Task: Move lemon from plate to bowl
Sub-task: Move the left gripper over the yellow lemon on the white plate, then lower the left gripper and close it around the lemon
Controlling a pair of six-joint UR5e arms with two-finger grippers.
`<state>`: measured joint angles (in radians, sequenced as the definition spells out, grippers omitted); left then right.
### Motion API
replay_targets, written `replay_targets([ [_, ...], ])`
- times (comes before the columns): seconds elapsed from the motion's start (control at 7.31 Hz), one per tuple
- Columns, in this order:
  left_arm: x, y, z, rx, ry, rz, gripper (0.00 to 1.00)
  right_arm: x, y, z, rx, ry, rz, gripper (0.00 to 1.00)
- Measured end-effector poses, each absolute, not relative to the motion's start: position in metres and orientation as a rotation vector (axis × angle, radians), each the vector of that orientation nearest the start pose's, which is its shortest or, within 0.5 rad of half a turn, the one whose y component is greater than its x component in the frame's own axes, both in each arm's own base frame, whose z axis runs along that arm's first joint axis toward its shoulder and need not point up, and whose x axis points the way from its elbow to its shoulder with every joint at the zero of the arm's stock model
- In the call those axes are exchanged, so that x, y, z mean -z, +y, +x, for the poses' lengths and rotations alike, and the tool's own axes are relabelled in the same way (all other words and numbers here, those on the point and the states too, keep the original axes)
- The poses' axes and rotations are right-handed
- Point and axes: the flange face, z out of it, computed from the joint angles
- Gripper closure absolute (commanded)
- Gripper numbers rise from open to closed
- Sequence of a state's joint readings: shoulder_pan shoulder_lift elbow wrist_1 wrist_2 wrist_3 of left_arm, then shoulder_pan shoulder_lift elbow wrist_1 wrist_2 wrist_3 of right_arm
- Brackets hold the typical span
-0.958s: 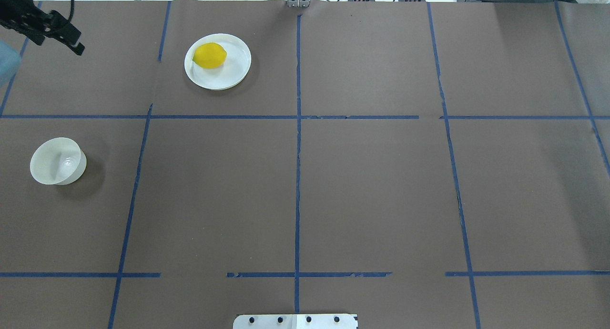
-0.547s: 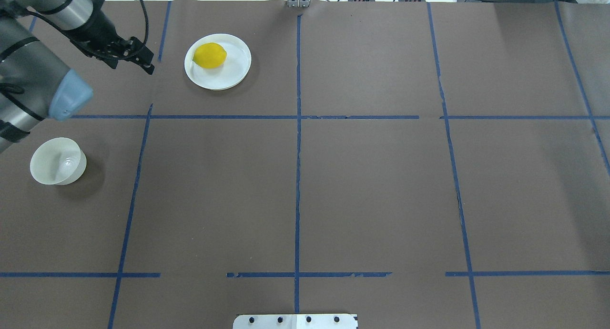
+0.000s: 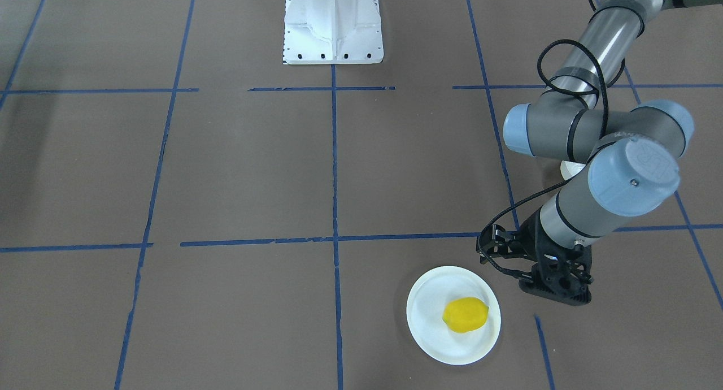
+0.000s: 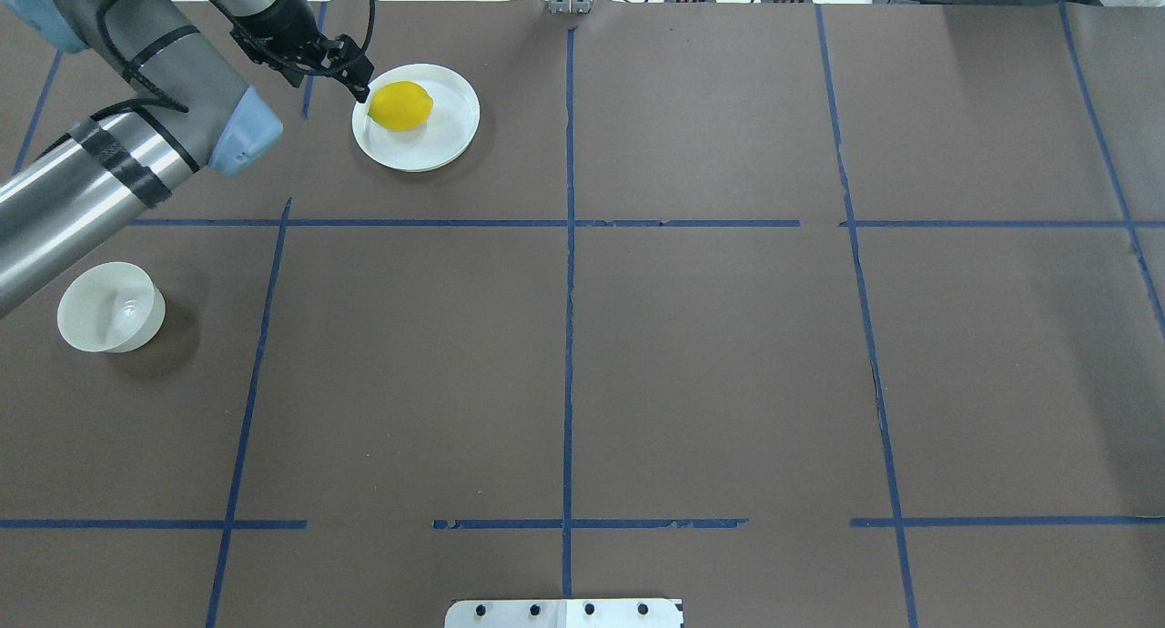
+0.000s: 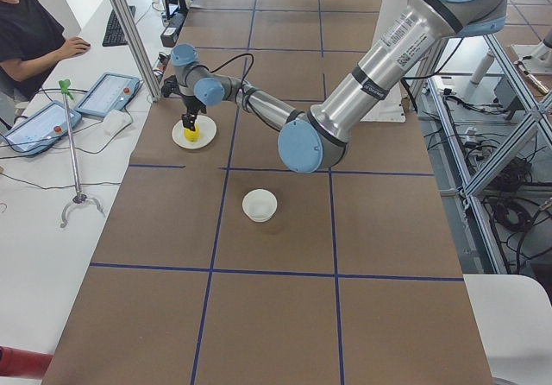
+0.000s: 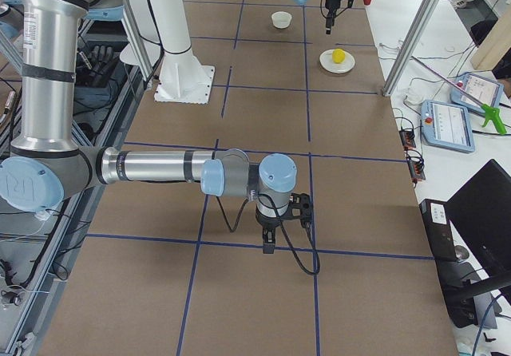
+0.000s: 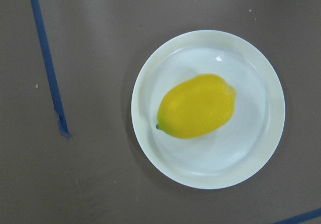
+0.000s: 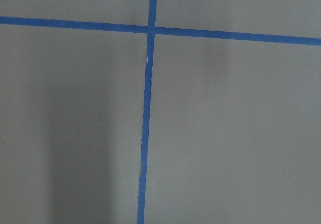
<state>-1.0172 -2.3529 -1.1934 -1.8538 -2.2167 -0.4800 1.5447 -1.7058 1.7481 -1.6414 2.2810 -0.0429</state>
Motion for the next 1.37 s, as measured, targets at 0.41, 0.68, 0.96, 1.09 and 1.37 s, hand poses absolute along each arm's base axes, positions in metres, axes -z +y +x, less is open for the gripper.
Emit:
replay_targets([
  [0.41,-0.305,-0.736,0.384,-0.518,0.846,0.395,0.00,-0.645,-0.434,0.057,0.056,-0.710,-0.021,0.00],
  [0.68,-0.305,-0.750,0.401,-0.649,0.815,0.483,0.01,-0.645,-0.434,0.057,0.056,-0.710,-0.020,0.00],
  [0.96,-0.308,-0.764,0.410,-0.840,0.718,0.608,0.02,-0.645,-0.434,0.057,0.056,-0.710,-0.021,0.00],
  [1.09,-0.314,-0.768,0.413,-0.914,0.688,0.660,0.02,-0.645,-0.434,0.057,0.056,-0.710,-0.021,0.00],
  [1.37,-0.328,-0.771,0.420,-1.002,0.659,0.699,0.02,-0.645,-0.434,0.057,0.057,-0.711,-0.020,0.00],
])
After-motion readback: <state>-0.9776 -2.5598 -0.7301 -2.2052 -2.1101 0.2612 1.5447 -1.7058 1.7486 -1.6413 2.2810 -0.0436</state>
